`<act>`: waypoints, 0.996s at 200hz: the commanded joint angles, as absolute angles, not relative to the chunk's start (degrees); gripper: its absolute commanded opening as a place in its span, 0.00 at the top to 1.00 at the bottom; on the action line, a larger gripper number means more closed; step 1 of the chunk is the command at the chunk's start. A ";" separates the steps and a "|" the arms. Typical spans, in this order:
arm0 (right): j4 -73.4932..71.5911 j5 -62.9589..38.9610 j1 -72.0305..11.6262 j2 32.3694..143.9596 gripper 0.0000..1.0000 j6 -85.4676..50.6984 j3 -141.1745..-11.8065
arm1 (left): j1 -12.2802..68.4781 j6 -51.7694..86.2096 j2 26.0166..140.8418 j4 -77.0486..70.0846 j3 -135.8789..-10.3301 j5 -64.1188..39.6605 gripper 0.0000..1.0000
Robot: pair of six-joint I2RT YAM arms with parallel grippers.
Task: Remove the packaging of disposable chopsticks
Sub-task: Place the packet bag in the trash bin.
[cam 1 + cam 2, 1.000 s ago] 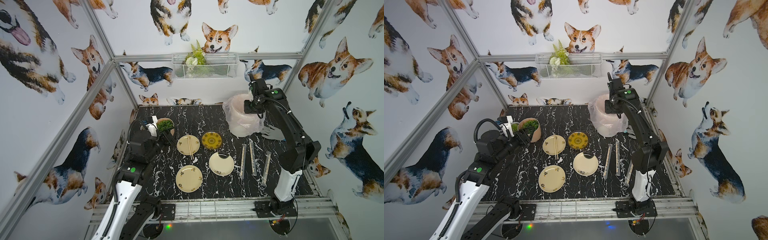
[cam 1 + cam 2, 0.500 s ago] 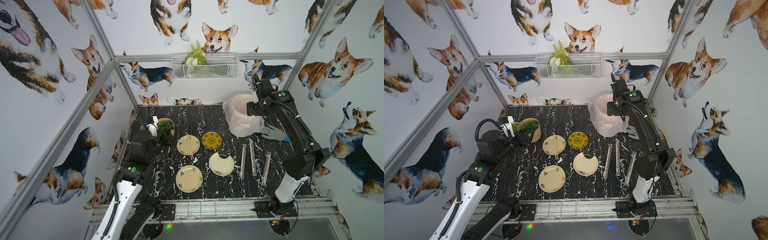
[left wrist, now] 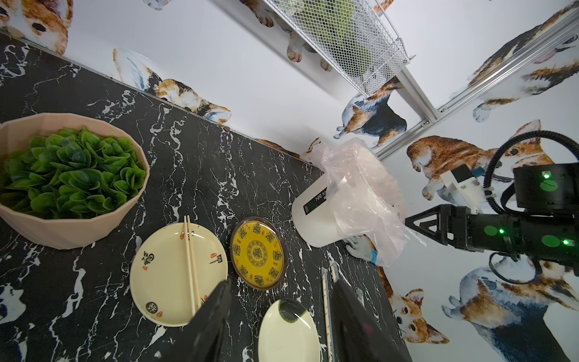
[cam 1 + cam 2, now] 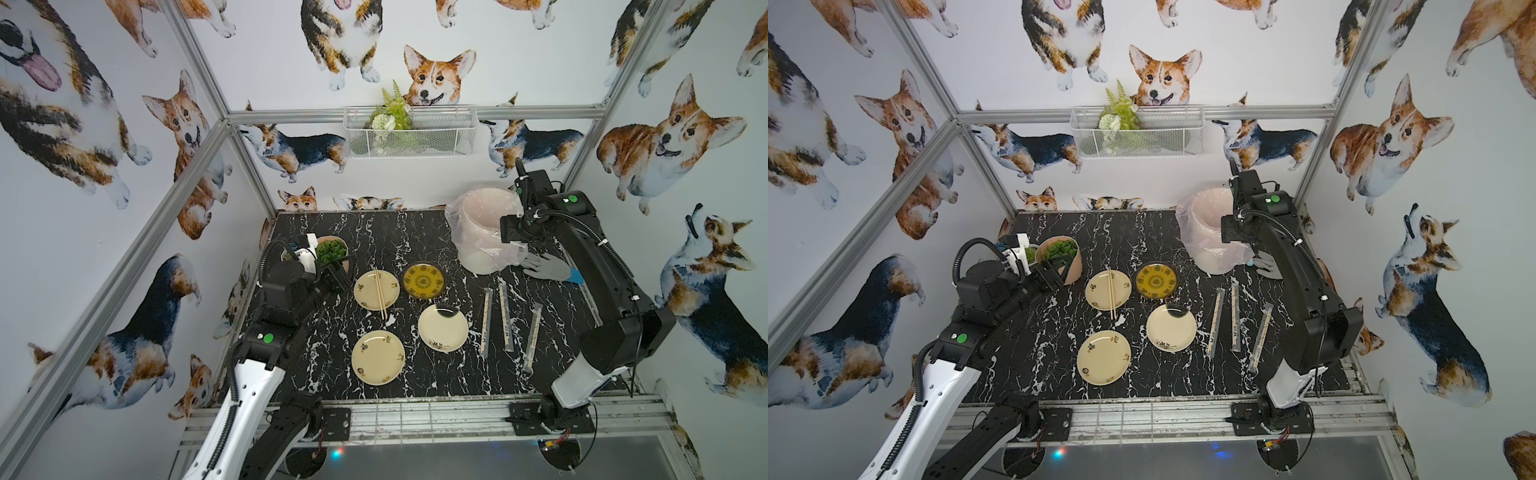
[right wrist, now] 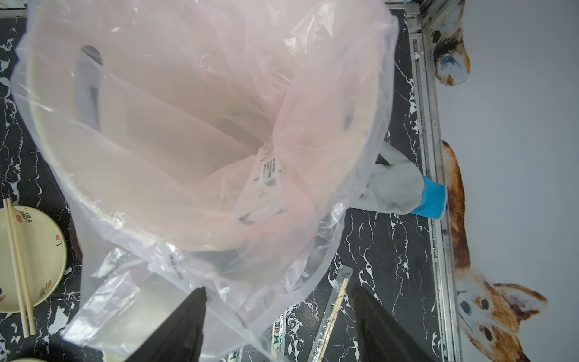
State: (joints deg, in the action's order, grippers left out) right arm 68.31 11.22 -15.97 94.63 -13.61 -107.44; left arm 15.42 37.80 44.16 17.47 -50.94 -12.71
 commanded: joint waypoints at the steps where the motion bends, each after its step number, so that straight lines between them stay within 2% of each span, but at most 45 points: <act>1: 66.75 10.47 -15.17 92.63 0.22 -14.20 -105.70 | 15.29 38.05 43.85 16.17 -50.47 -12.64 0.45; 23: 65.52 9.06 -14.50 91.63 0.23 -14.34 -105.48 | 15.29 38.30 43.77 15.96 -50.10 -12.67 0.45; 46: 64.69 7.37 -14.50 94.05 0.24 -13.82 -111.84 | 15.29 38.34 44.24 15.68 -50.34 -12.92 0.45; 83: 68.03 5.12 -14.50 106.93 0.24 -11.80 -129.81 | 15.27 38.67 44.09 15.56 -50.89 -12.62 0.45; 123: 77.57 8.96 -14.33 119.21 0.25 -11.08 -142.68 | 15.29 39.04 43.72 15.91 -50.93 -12.10 0.45; 152: 76.96 9.78 -14.32 116.33 0.25 -10.90 -138.69 | 15.29 38.93 44.32 15.66 -51.28 -12.29 0.45; 199: 70.62 10.41 -14.07 106.38 0.22 -10.52 -125.43 | 15.29 40.15 45.17 13.59 -50.06 -13.19 0.45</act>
